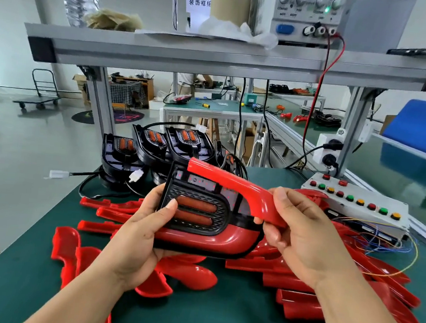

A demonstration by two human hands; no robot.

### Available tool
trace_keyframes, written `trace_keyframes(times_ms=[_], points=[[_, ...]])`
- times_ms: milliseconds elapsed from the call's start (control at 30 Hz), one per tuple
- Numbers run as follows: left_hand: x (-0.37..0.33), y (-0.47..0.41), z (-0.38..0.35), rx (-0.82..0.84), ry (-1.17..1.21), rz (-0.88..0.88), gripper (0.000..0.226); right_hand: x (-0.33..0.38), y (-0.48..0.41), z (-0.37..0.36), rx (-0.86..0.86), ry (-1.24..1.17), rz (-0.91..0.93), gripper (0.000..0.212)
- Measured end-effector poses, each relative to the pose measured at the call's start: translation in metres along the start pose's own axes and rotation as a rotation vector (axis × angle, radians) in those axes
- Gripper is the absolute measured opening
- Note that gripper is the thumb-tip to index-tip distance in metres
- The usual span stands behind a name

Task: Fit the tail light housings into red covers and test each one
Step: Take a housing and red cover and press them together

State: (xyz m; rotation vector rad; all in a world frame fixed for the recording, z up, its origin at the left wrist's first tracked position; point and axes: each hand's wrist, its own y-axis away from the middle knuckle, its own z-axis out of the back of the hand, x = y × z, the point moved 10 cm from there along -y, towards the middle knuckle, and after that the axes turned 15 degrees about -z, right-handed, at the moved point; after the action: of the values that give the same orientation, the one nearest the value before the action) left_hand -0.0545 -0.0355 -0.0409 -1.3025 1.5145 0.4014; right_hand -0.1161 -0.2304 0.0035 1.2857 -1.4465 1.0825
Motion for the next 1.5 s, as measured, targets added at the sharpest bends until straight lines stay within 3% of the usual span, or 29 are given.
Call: trace_keyframes(times_ms=[133, 367, 567, 633, 767, 900, 1067, 1167, 1233, 1300, 1400, 1500], points=[[-0.003, 0.000, 0.003, -0.037, -0.006, 0.001, 0.032, -0.006, 0.000, -0.005, -0.014, 0.086, -0.031, 0.038], [-0.007, 0.005, -0.005, 0.009, -0.092, -0.023, 0.045, -0.009, 0.004, 0.004, -0.317, 0.373, -0.018, 0.035], [-0.014, 0.006, -0.010, -0.022, -0.166, -0.108, 0.041, -0.013, 0.008, 0.020, -0.608, 0.526, 0.020, 0.037], [-0.017, 0.007, -0.015, -0.017, -0.170, -0.129, 0.052, -0.009, 0.009, 0.024, -0.676, 0.599, 0.063, 0.040], [-0.014, 0.010, -0.017, -0.050, -0.148, -0.096, 0.039, 0.008, 0.019, 0.018, -0.775, 0.741, 0.257, 0.047], [-0.007, 0.014, -0.021, -0.059, -0.089, 0.003, 0.059, 0.006, 0.015, 0.021, -0.751, 0.732, 0.251, 0.057], [0.002, 0.018, -0.018, -0.077, -0.096, 0.078, 0.074, -0.010, -0.004, 0.014, -0.498, 0.603, 0.152, 0.063], [0.007, 0.020, -0.017, -0.041, -0.106, 0.169, 0.071, -0.015, -0.007, 0.008, -0.406, 0.560, 0.099, 0.059], [0.001, 0.022, -0.020, 0.039, -0.226, 0.162, 0.054, -0.016, -0.005, 0.011, -0.416, 0.481, 0.077, 0.046], [-0.019, 0.016, -0.018, 0.115, -0.600, 0.022, 0.033, -0.012, -0.003, 0.015, -0.455, 0.440, 0.093, 0.034], [-0.049, 0.007, -0.010, 0.112, -1.139, -0.201, 0.060, -0.009, -0.003, 0.017, -0.495, 0.454, 0.096, 0.041], [-0.060, 0.003, -0.013, 0.127, -1.274, -0.361, 0.065, -0.013, -0.004, 0.017, -0.505, 0.480, 0.067, 0.045]])
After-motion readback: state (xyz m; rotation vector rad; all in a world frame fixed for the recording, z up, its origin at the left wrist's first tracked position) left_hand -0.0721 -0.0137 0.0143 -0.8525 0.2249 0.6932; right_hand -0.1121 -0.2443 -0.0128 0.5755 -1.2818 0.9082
